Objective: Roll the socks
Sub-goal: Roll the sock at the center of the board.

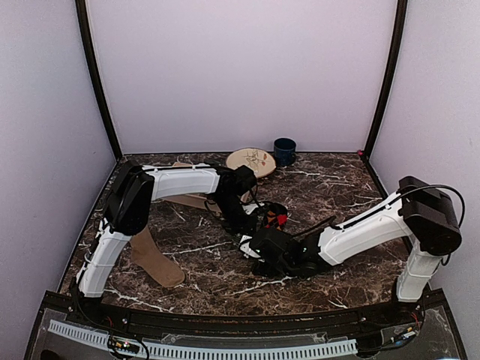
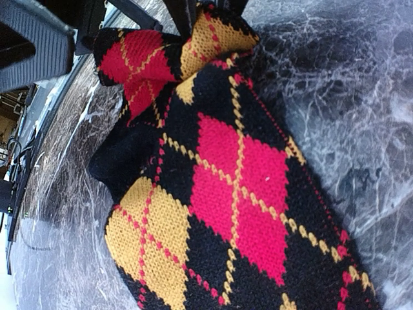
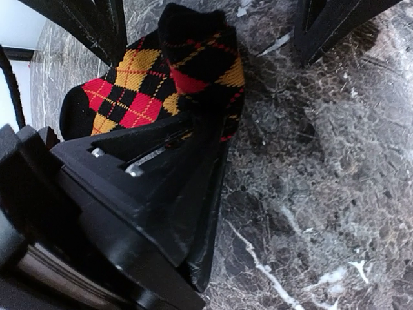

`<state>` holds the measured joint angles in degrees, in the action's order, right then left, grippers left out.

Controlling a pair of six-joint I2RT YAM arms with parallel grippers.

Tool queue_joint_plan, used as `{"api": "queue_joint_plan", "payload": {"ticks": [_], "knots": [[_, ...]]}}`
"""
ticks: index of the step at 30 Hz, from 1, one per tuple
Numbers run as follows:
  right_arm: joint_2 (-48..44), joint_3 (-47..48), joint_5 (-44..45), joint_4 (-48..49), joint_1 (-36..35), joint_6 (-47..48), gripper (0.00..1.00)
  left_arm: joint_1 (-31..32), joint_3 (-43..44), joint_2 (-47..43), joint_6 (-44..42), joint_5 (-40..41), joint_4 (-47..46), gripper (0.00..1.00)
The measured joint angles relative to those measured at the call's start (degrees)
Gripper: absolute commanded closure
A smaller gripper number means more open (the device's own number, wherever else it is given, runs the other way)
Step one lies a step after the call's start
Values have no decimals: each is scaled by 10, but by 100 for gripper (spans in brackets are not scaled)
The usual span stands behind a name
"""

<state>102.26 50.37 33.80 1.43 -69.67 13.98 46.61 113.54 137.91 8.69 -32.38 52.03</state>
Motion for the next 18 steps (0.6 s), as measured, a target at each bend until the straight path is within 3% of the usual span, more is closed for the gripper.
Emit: {"api": "queue_joint_plan", "payload": {"ticks": [10, 18], "knots": [[12, 16, -30, 2, 33, 5, 17, -2, 0, 2, -10, -8, 4, 90], [21, 28, -63, -3, 46, 0, 34, -10, 0, 4, -16, -18, 5, 90]]}}
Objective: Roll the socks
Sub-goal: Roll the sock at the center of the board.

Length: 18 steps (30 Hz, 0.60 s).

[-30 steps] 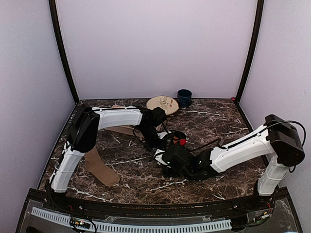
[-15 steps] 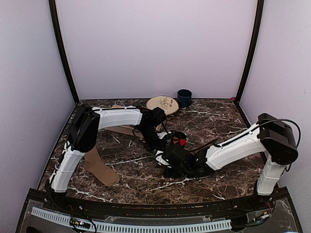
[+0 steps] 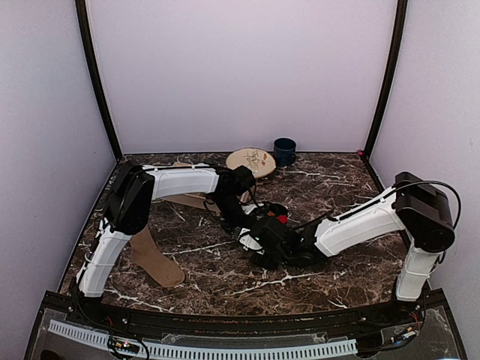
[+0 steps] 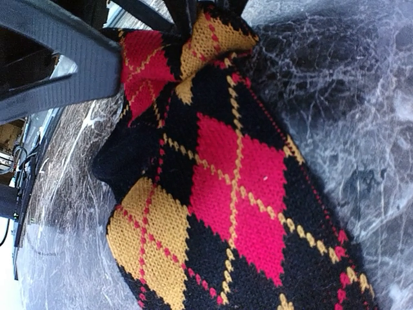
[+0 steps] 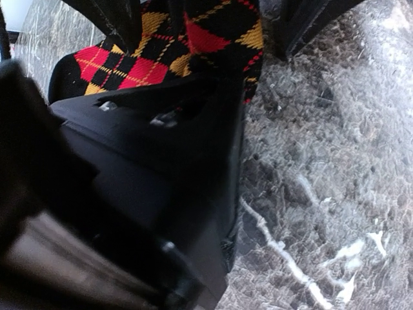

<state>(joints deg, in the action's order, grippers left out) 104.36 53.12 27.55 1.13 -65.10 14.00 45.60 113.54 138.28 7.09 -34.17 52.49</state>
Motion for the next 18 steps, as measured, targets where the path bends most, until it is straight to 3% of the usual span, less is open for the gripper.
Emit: {"api": "queue_joint_plan", "payload": {"ticks": [9, 15, 18], "knots": [[0, 0, -12, -18, 2, -36, 45, -7, 0, 3, -4, -14, 2, 90], [0, 2, -24, -32, 7, -56, 60, -10, 2, 5, -5, -20, 4, 90], [0, 5, -34, -42, 12, -64, 63, -11, 5, 6, -5, -21, 5, 90]]}}
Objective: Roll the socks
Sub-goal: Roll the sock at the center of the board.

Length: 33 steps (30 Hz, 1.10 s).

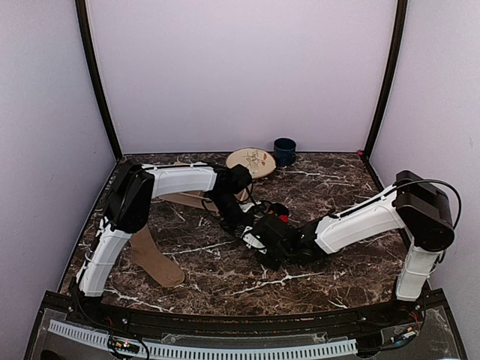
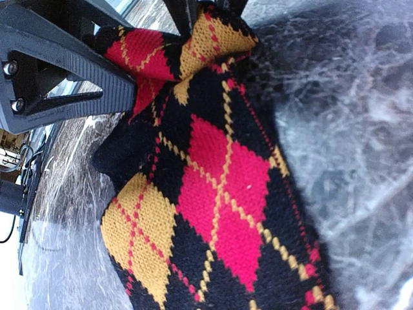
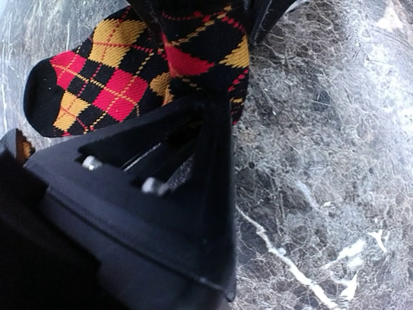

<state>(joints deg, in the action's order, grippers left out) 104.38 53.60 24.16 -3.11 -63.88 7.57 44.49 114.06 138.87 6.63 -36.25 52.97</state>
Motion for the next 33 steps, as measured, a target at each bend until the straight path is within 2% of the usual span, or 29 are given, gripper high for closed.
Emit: {"api": "queue_joint_plan", "payload": {"ticks": [6, 7, 12, 16, 19, 29, 31, 33], "knots": [[2, 9, -17, -15, 7, -7, 63, -3, 2, 2, 0, -3, 0, 89], [3, 11, -19, -18, 8, -7, 59, -4, 2, 2, 0, -4, 0, 89], [1, 17, -7, -26, 10, -18, 25, -7, 2, 2, 0, -3, -2, 89], [-15, 8, 5, -35, 14, -41, 15, -7, 2, 2, 0, -1, -1, 89], [-27, 5, 5, -57, 14, -55, 0, -7, 2, 2, 0, -1, 0, 89], [-54, 3, -13, -86, 13, -113, 1, -6, 2, 2, -3, 1, 1, 89], [-63, 2, -23, -81, 13, -118, 11, -6, 2, 2, -5, 1, 1, 89], [-64, 5, -31, -76, 12, -116, 14, -6, 2, 2, -6, 1, 2, 89]]}}
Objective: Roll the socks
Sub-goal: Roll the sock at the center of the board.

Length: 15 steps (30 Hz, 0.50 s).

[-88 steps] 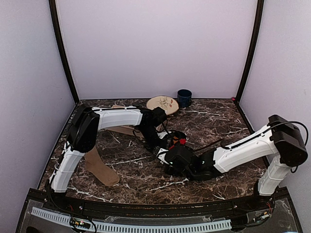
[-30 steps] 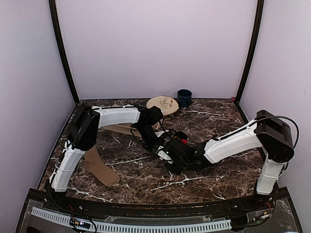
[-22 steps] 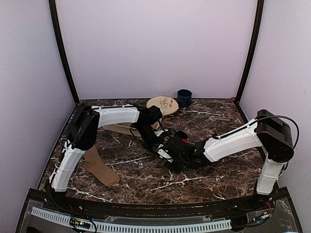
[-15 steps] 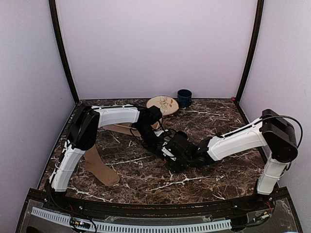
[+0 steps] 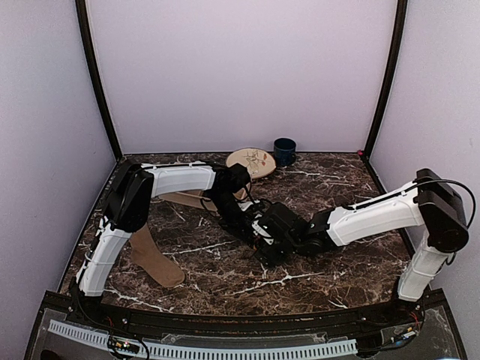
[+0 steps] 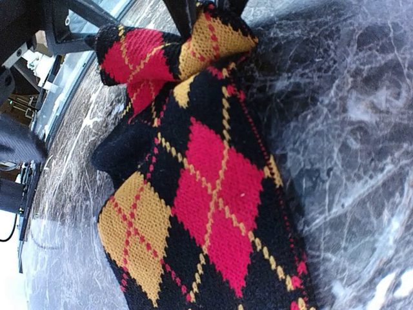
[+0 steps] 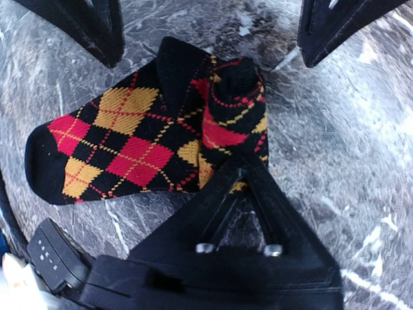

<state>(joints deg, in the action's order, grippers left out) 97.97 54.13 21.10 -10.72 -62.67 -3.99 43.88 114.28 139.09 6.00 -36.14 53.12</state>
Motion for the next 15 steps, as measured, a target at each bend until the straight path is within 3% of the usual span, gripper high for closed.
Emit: {"api": "queue_joint_plan", "payload": {"ticks": [5, 15], "knots": [[21, 17, 14, 3, -14, 18, 21, 0, 0, 0, -5, 0, 1, 89], [77, 40, 108, 18, -21, 63, 21, -2, 0, 0, -15, -3, 6, 89]]}}
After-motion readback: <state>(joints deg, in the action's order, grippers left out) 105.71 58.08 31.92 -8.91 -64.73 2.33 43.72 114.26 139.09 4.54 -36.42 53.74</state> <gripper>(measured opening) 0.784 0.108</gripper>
